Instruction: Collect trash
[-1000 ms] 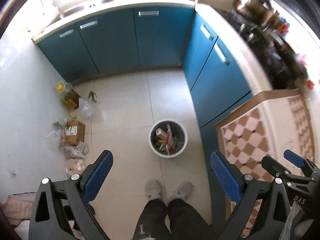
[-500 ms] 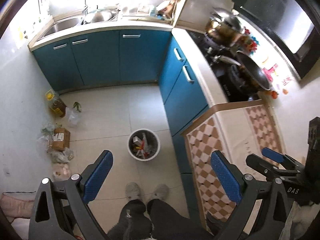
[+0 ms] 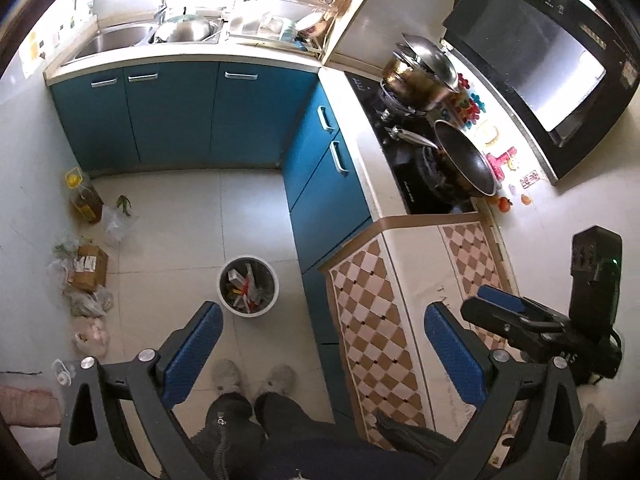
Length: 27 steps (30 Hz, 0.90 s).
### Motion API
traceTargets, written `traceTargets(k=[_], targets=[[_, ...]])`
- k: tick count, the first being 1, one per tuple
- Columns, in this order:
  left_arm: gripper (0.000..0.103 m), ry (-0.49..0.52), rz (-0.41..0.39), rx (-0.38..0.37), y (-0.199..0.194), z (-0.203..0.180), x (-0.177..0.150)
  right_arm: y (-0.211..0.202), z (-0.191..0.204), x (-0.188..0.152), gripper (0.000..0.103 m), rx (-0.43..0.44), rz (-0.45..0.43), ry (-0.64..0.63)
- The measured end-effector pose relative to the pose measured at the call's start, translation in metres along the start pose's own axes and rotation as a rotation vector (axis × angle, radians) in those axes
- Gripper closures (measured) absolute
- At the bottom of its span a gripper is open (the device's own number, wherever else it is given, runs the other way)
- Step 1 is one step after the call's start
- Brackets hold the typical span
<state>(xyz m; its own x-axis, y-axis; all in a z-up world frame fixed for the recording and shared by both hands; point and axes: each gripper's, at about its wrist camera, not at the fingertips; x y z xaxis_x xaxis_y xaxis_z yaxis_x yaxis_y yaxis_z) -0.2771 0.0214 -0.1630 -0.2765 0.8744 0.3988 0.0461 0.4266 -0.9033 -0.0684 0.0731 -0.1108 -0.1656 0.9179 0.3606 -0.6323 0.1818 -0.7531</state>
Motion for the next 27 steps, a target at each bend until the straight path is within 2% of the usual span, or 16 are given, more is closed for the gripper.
traceTargets(k=[11,27], targets=[[0.000,-0.016,-0.005,0.011,-0.009,0.003,-0.005,0.005,0.006,0.005,0.000,0.046,0.052,-0.022],[0.000,-0.030,0.010,0.016,-0.004,0.001,-0.009,0.014,0.008,0.009,0.000,0.062,0.096,-0.035]])
Point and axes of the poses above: each gripper's, at about its wrist camera, not at the fingertips, and y roughly the way its jaws point, z to its left, x to its top, and after that the axes turned 15 degrees about x, right-handed
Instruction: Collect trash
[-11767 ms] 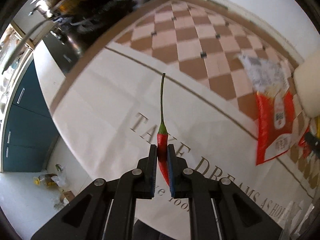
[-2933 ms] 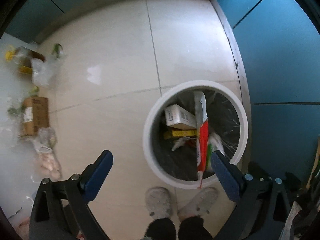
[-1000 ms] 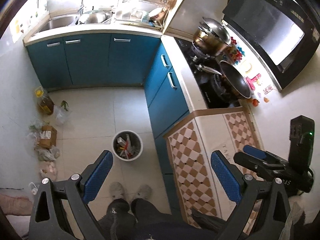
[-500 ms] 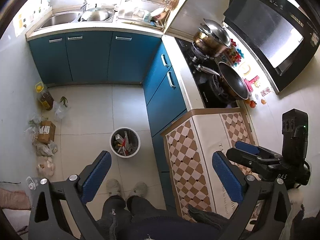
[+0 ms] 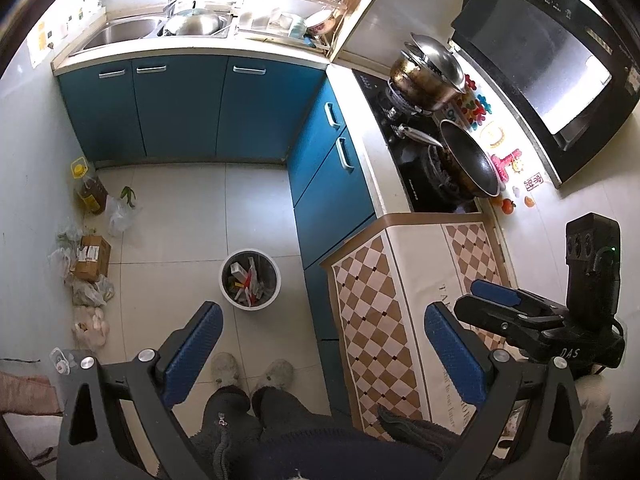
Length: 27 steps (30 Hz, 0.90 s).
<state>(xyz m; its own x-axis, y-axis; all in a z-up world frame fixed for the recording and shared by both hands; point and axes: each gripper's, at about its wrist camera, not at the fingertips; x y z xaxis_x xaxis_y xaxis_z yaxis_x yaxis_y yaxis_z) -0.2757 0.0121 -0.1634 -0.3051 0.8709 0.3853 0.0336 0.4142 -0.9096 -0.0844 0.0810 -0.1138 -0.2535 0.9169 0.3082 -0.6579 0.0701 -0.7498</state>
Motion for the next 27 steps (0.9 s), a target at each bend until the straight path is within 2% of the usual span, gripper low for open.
traceTargets(k=[27], targets=[[0.000,0.021,0.009,0.000,0.0055,0.0002,-0.0047,-0.0022,-0.0030,-0.0015,0.000,0.001,-0.002,0.002]])
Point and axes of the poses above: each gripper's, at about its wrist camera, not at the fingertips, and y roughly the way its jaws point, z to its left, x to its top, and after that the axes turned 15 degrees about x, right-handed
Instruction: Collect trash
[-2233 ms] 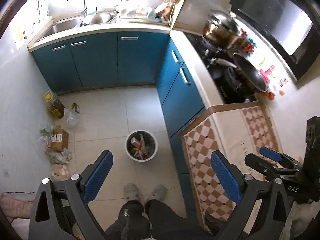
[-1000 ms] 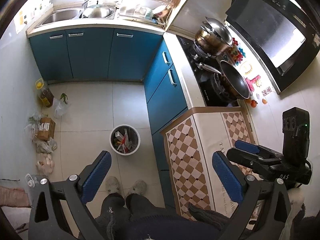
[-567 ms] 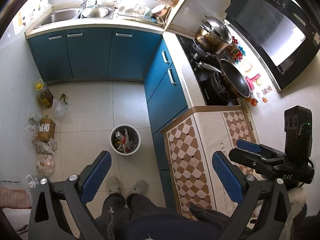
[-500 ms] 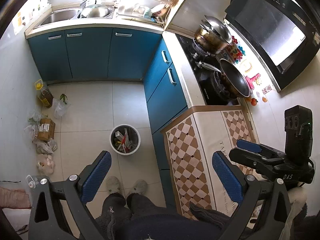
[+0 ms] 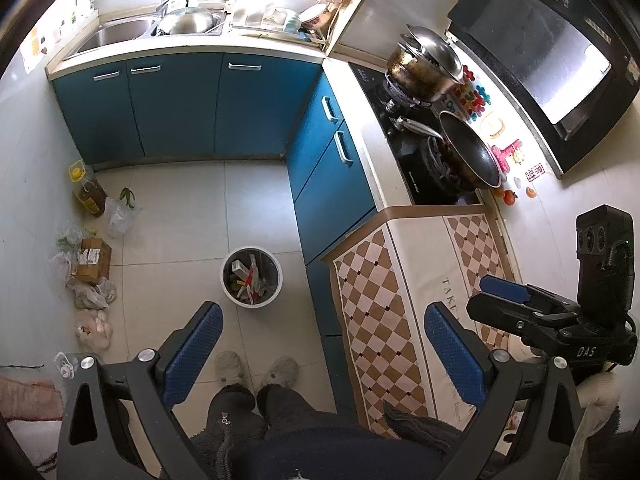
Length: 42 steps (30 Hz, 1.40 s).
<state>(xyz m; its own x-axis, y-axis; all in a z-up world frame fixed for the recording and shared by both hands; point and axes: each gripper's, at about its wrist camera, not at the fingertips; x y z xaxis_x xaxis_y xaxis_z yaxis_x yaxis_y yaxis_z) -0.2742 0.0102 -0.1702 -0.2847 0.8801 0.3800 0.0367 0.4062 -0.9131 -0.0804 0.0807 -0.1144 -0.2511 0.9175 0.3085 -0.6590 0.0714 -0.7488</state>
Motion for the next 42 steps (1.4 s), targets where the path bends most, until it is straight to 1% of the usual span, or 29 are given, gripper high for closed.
traceTargets(k=[12,42], targets=[[0.000,0.004,-0.001,-0.002,0.0009,-0.0042,-0.0020,-0.0066,-0.0058,-0.0033,0.000,-0.002,-0.011,0.012],[0.000,0.010,0.004,-0.004,0.0011,-0.0094,-0.0007,-0.0101,-0.0024,-0.0018,0.000,-0.002,-0.015,0.020]])
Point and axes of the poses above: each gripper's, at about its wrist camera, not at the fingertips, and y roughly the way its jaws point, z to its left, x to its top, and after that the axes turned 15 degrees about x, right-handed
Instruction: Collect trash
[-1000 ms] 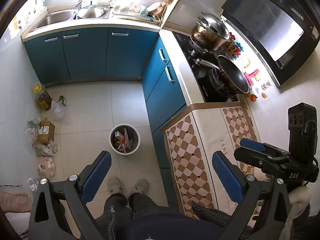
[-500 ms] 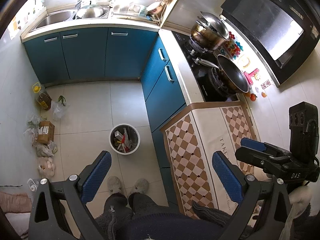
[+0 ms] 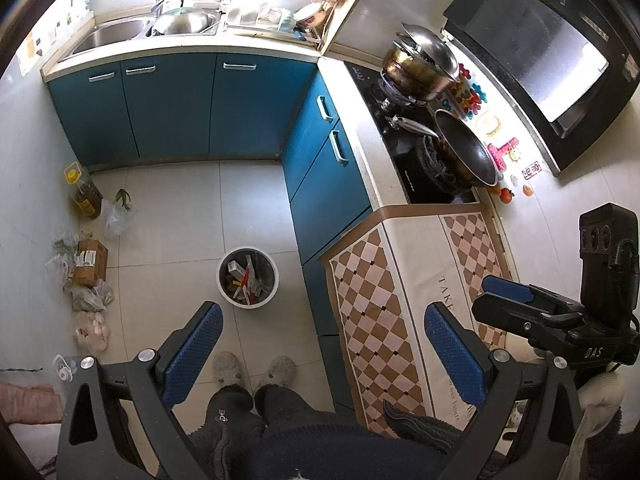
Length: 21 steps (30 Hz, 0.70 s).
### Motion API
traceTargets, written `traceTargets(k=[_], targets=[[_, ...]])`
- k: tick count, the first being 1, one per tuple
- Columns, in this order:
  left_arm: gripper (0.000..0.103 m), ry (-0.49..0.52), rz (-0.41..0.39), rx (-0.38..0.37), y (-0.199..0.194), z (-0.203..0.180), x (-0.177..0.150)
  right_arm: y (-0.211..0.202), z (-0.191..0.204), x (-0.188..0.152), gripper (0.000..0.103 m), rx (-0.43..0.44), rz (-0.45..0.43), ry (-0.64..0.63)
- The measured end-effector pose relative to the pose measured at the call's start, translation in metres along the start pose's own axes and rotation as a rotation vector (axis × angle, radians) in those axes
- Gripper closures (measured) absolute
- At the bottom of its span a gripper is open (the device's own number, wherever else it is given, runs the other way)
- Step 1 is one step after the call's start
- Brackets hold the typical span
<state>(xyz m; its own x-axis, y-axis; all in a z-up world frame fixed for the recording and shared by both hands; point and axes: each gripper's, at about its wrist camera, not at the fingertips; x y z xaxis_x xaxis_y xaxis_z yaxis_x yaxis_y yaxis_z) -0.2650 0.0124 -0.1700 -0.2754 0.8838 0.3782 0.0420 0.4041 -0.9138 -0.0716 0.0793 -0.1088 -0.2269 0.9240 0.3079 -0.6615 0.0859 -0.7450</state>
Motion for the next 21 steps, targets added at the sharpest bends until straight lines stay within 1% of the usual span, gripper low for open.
traceTargets(k=[14,21], targets=[[0.000,0.002,0.001,-0.001,-0.0003,-0.0022,0.0007,-0.0001,0.0013,0.0004,0.000,-0.001,0.001,0.001],[0.000,0.003,-0.012,-0.009,-0.0043,-0.0067,-0.0005,0.0004,0.0063,0.0011,0.000,0.000,0.004,-0.001]])
Point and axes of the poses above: each gripper's, at about its wrist camera, not at the fingertips, and y roughly the way its jaws point, z to its left, x to its top, and after that the axes turned 15 degrees about x, right-handed
